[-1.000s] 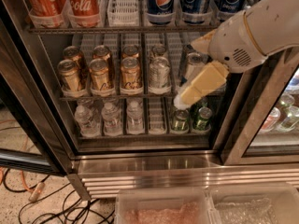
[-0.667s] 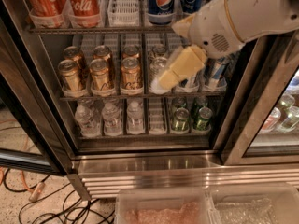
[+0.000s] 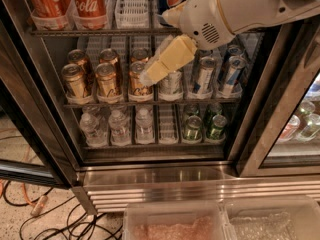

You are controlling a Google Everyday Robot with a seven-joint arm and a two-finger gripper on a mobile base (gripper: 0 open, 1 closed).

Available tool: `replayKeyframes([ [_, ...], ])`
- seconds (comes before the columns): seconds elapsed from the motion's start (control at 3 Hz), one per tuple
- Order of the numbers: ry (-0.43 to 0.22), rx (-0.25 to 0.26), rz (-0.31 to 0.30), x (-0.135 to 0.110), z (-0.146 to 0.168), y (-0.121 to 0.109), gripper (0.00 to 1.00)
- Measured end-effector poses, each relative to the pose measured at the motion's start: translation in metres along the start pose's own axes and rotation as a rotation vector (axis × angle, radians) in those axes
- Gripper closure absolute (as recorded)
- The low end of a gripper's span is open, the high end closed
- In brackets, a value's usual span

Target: Pick coke can from top shelf of fridge

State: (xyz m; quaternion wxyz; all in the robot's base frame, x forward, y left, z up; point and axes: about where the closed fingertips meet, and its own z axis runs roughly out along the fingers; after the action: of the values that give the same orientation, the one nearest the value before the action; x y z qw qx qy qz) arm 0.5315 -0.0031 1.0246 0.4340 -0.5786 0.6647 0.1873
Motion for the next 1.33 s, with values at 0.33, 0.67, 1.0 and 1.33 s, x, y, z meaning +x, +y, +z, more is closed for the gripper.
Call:
replayKeyframes([
  [0.33, -0.015, 0.042, 0.037, -0.007, 0.004, -0.005, 0.0],
  [0.67, -0.061, 0.09, 0.063, -0.022, 0.013, -0.013, 0.0],
  [1.0, -0.106, 0.107, 0.075, -0.034, 0.028, -0.02, 0.0],
  [1.33, -0.151, 0.108, 0.083, -0.045, 0.044, -0.024, 0.0],
])
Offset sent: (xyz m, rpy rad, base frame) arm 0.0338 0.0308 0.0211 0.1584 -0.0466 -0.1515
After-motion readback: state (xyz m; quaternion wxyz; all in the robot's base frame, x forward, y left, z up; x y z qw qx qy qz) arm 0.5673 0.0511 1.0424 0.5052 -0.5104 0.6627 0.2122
